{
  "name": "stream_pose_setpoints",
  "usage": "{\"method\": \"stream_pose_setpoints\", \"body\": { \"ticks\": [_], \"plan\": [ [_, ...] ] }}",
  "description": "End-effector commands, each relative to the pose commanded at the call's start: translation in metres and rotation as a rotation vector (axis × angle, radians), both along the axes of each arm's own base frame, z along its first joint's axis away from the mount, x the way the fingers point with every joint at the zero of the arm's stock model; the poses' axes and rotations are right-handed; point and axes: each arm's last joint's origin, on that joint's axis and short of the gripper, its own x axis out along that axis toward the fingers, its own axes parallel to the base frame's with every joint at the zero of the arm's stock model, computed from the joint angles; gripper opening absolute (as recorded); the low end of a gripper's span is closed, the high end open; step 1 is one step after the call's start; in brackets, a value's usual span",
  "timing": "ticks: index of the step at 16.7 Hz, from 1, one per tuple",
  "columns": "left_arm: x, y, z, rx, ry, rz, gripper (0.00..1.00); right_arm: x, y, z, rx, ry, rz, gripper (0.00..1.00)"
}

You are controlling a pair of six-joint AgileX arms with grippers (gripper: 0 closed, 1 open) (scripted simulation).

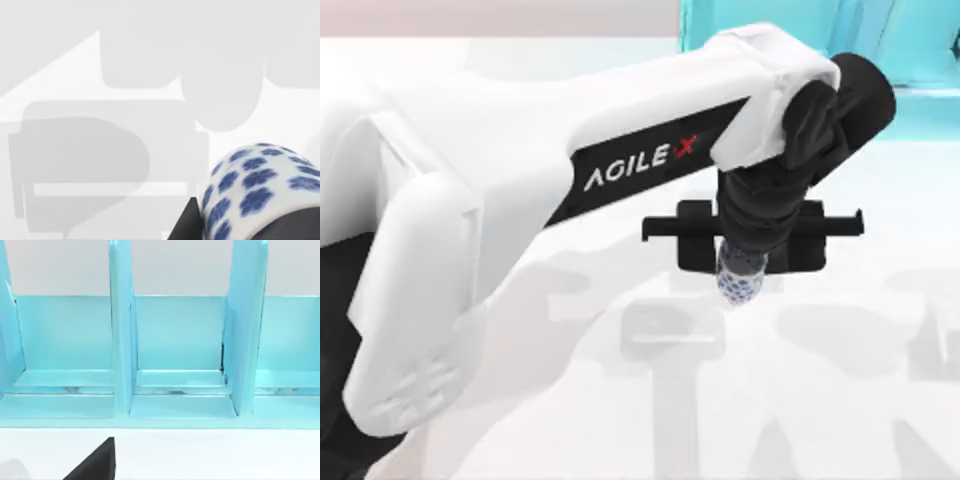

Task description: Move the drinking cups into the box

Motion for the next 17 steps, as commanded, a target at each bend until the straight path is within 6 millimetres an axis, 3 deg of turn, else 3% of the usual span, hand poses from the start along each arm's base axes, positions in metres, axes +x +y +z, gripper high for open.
{"method": "stream_pose_setpoints", "body": {
  "ticks": [5,11,13,15,17],
  "plan": [
    [-0.004,0.048,0.042,0.006,0.004,-0.003,0.00,0.000,0.000,0.000,0.000,0.000,0.000,1.00],
    [-0.006,0.050,0.044,0.008,0.004,-0.008,0.00,0.000,0.000,0.000,0.000,0.000,0.000,1.00],
    [0.001,0.060,0.045,0.012,0.007,-0.008,0.00,0.000,0.000,0.000,0.000,0.000,0.000,1.00],
    [0.015,0.083,0.049,0.014,0.014,-0.007,0.00,0.000,0.000,0.000,0.000,0.000,0.000,1.00],
    [0.033,0.119,0.054,0.017,0.023,-0.005,0.00,0.000,0.000,0.000,0.000,0.000,0.000,1.00]
  ]
}}
